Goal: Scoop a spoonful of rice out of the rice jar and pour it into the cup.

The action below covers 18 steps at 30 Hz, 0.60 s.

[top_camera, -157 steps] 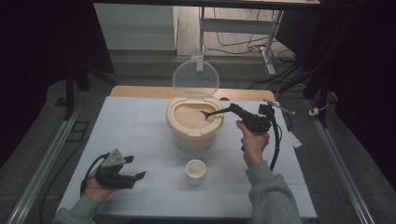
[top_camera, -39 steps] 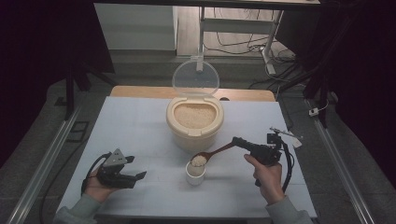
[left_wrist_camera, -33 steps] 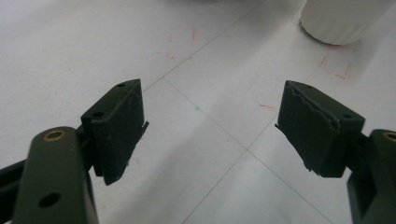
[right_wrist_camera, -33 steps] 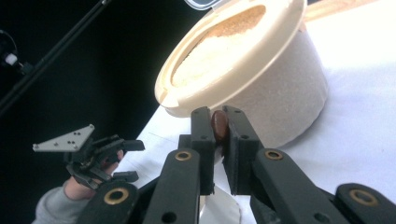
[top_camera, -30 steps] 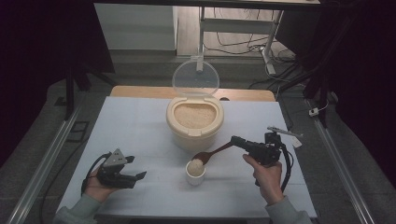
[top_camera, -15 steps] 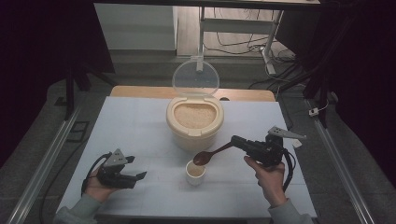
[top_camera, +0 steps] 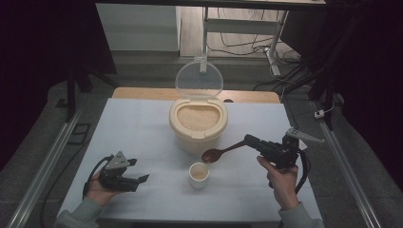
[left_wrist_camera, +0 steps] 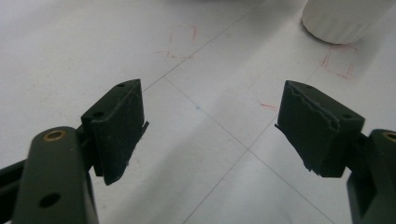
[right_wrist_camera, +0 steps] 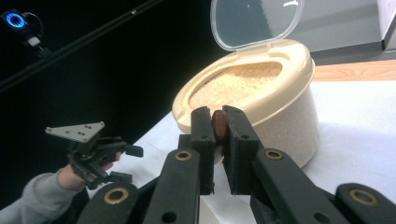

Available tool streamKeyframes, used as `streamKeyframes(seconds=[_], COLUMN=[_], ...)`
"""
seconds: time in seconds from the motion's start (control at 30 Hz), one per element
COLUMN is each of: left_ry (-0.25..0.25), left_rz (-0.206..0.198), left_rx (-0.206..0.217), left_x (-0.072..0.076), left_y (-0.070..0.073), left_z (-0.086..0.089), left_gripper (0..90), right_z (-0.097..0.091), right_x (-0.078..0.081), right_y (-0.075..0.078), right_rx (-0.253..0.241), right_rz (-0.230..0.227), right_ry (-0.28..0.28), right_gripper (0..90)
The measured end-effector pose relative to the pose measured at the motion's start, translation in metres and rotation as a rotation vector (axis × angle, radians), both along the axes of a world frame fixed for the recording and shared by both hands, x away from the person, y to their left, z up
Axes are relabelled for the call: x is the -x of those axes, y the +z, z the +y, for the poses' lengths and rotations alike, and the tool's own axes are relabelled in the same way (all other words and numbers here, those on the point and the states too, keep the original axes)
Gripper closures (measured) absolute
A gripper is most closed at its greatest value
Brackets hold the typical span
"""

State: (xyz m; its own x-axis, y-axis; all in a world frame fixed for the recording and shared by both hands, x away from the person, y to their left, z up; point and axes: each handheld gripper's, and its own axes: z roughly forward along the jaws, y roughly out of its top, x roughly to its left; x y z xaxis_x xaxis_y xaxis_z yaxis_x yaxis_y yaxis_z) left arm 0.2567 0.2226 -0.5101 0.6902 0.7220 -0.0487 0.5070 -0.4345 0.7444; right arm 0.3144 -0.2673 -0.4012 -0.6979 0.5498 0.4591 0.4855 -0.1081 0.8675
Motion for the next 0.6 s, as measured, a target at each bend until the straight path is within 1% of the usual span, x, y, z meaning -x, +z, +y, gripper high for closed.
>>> streamKeyframes(seconds=[0.13, 0.37, 0.47, 0.53, 0.57, 0.6], left_ry=[0.001, -0.001, -0.003, -0.004, -0.004, -0.003], left_rz=[0.0, 0.001, 0.002, 0.0, -0.001, -0.002], left_rx=[0.0, 0.002, -0.001, 0.0, -0.001, 0.0], left_x=[0.0, 0.0, -0.001, -0.001, 0.0, 0.0], left_y=[0.0, 0.0, -0.001, -0.001, 0.0, 0.0], left_z=[0.0, 0.0, 0.0, 0.001, 0.001, 0.001], left_gripper=[22.5, 22.5, 22.5, 22.5, 22.5, 22.5], right_z=[-0.006, -0.017, -0.024, -0.029, -0.031, -0.032], right_x=[0.002, 0.005, 0.008, 0.008, 0.009, 0.01], right_y=[0.002, 0.006, 0.006, 0.007, 0.008, 0.008], right_rx=[0.001, 0.039, 0.04, 0.039, 0.046, 0.061], right_rz=[-0.006, -0.014, -0.008, 0.0, 0.006, 0.006], right_ry=[0.002, 0.008, 0.003, 0.019, 0.027, 0.023], right_gripper=[83.0, 83.0, 82.9, 83.0, 83.0, 83.0])
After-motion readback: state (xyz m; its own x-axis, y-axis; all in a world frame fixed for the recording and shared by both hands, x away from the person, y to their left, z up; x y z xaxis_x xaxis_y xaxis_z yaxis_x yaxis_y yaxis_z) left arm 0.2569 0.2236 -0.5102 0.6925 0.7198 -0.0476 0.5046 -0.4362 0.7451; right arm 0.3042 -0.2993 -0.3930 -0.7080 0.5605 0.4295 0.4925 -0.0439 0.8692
